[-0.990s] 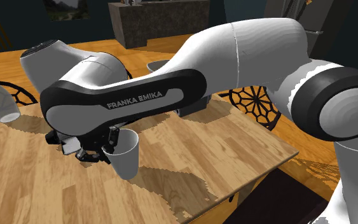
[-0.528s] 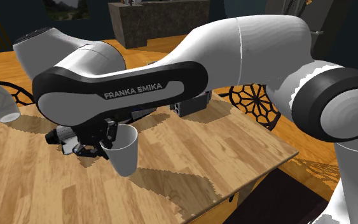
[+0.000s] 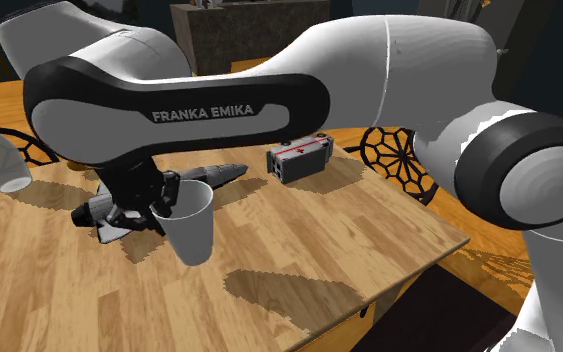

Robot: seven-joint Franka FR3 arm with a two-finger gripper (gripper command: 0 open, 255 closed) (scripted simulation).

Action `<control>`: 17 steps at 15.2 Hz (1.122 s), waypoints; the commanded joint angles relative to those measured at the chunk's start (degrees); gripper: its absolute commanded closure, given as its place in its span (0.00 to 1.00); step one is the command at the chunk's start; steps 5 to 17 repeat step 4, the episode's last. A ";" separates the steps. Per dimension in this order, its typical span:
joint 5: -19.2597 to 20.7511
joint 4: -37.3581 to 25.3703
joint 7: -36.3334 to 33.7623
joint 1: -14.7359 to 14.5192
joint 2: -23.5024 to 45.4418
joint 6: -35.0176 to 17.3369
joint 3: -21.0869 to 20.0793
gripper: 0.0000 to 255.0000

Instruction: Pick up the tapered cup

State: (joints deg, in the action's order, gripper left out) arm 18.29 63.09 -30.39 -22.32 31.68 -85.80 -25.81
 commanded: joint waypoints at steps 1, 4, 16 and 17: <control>0.11 -2.17 0.24 -0.44 0.30 1.82 0.03 1.00; 0.24 -3.67 0.39 -0.77 0.65 2.94 0.08 1.00; 0.24 -3.67 0.39 -0.77 0.65 2.94 0.08 1.00; 0.24 -3.67 0.39 -0.77 0.65 2.94 0.08 1.00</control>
